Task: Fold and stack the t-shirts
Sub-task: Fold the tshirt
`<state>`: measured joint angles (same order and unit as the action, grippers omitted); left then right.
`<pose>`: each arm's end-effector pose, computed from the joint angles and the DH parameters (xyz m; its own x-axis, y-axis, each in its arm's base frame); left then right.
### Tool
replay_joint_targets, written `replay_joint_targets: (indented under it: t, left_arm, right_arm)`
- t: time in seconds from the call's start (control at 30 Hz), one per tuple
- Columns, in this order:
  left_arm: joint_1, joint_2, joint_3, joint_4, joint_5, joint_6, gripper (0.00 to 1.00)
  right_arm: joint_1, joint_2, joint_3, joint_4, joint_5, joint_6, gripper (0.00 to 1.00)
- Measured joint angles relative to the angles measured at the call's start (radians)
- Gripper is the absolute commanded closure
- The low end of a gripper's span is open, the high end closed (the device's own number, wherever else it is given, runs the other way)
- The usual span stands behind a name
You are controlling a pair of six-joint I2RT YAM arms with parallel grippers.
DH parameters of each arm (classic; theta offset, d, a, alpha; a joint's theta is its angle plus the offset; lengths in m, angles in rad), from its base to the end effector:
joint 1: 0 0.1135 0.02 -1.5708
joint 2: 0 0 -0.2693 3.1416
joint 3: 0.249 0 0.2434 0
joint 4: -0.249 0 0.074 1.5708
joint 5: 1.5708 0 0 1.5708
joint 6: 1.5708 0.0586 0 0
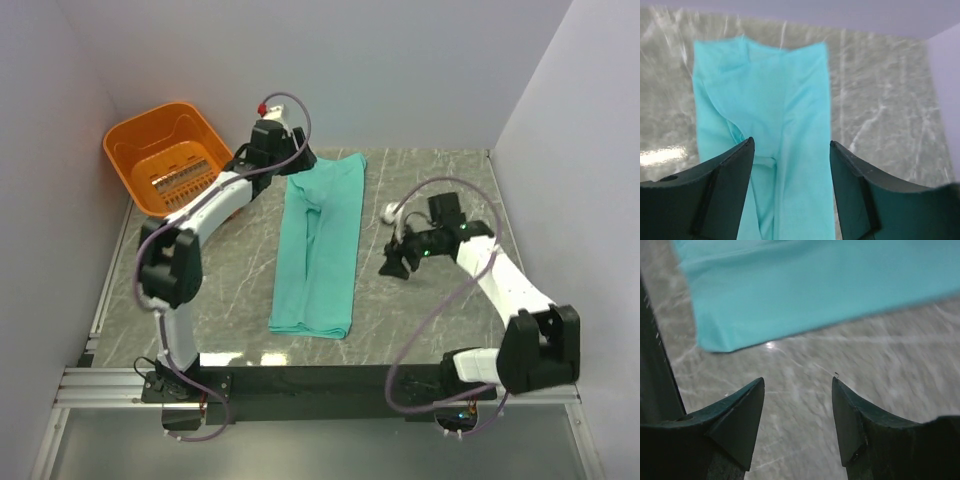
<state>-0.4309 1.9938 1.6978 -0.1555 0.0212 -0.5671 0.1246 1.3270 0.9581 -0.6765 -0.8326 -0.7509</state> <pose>0.4474 -0.2070 0.2898 -0.5680 -0.3300 -0.7540 0.1539 0.8574 -0.4912 0.2462 0.0745 0.2476 -0.3193 -0.5027 -0.8033 -0.9160 0.3811 0.1256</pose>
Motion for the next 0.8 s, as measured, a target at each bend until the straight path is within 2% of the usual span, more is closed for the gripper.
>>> replay_joint_targets:
  t: [0.17, 0.37, 0.47, 0.6, 0.8]
  left_arm:
    - [-0.021, -0.333, -0.263, 0.053, -0.045, 0.069, 0.31]
    - [-0.039, -0.722, -0.693, 0.064, -0.035, 0.065, 0.31]
    - [-0.131, -0.881, -0.900, 0.014, -0.044, 0.046, 0.32]
    - [-0.275, -0.979, -1.040, -0.055, -0.065, -0.011, 0.32]
    - [-0.363, -1.120, -1.191, -0.114, -0.141, -0.135, 0.33]
  right_arm:
    - [0.248, -0.164, -0.129, 0.005, 0.038, -0.182, 0.35]
    - [0.515, -0.200, -0.241, 0.091, 0.148, -0.220, 0.36]
    - [0.607, -0.200, -0.298, 0.123, 0.196, -0.220, 0.36]
    - [0.640, -0.205, -0.325, 0.140, 0.231, -0.224, 0.36]
    - [0.619, -0.337, -0.344, 0.142, 0.263, -0.257, 0.36]
